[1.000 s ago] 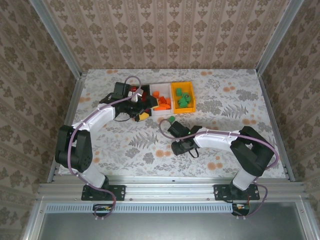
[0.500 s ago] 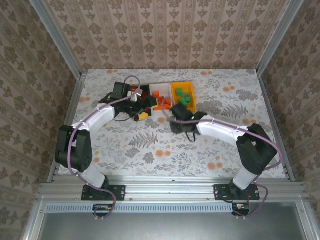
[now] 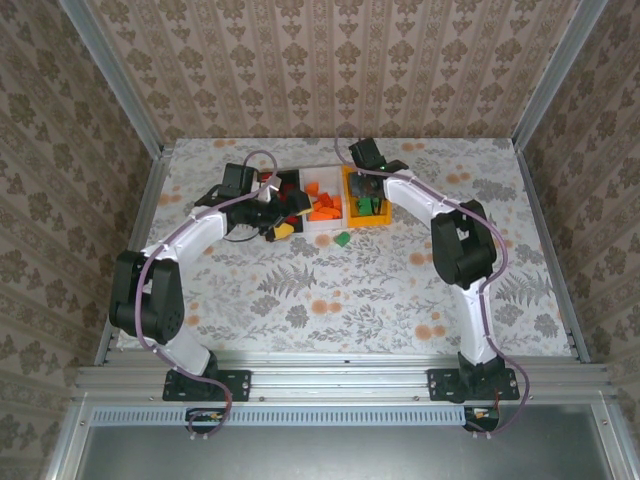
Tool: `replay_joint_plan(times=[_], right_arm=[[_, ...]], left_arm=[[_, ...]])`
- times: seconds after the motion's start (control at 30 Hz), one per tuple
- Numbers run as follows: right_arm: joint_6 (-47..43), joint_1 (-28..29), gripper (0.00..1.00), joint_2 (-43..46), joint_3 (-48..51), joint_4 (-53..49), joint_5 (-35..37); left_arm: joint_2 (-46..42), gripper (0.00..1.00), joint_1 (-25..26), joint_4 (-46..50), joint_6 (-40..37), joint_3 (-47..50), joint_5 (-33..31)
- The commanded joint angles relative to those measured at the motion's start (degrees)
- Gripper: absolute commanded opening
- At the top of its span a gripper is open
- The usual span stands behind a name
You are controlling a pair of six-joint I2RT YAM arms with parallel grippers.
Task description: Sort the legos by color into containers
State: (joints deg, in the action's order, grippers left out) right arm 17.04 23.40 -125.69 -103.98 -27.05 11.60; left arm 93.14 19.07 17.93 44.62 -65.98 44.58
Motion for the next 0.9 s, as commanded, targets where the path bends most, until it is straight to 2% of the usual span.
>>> replay_joint_plan(times=[0.0, 0.13, 0.23, 0.43, 0.6, 0.87], right_arm=[[-1.89, -0.34, 0.58, 0.52, -4.05, -3.36, 0.95], [-1.40, -0.02, 0.61, 5.51, -0.24, -2.37, 2.08], [2.35, 1.84, 0.62, 12.66, 8.36, 1.62, 3.34], [16.79, 13.22, 0.78, 24.59, 30.83, 13.20, 12.14], [23.53, 17.87, 0.83, 21.27, 32.61, 12.73, 13.33], [24.69, 18.21, 0.83, 14.09, 28.75, 9.05, 13.18]], left_arm=[[-1.73, 1.00, -0.26, 0.53, -0.07, -0.82, 0.44], [-1.82, 1.00, -0.20, 0.38, 0.11, -0.80, 0.55], [-2.00, 1.00, -0.25, 0.26, 0.19, -0.82, 0.60], [-2.34, 1.00, -0.44, 0.29, 0.26, -0.69, 0.44], [-2.44, 1.00, -0.51, 0.13, 0.62, -0.32, 0.42], [-3.49, 1.00, -0.62, 0.25, 0.46, -0.42, 0.42]])
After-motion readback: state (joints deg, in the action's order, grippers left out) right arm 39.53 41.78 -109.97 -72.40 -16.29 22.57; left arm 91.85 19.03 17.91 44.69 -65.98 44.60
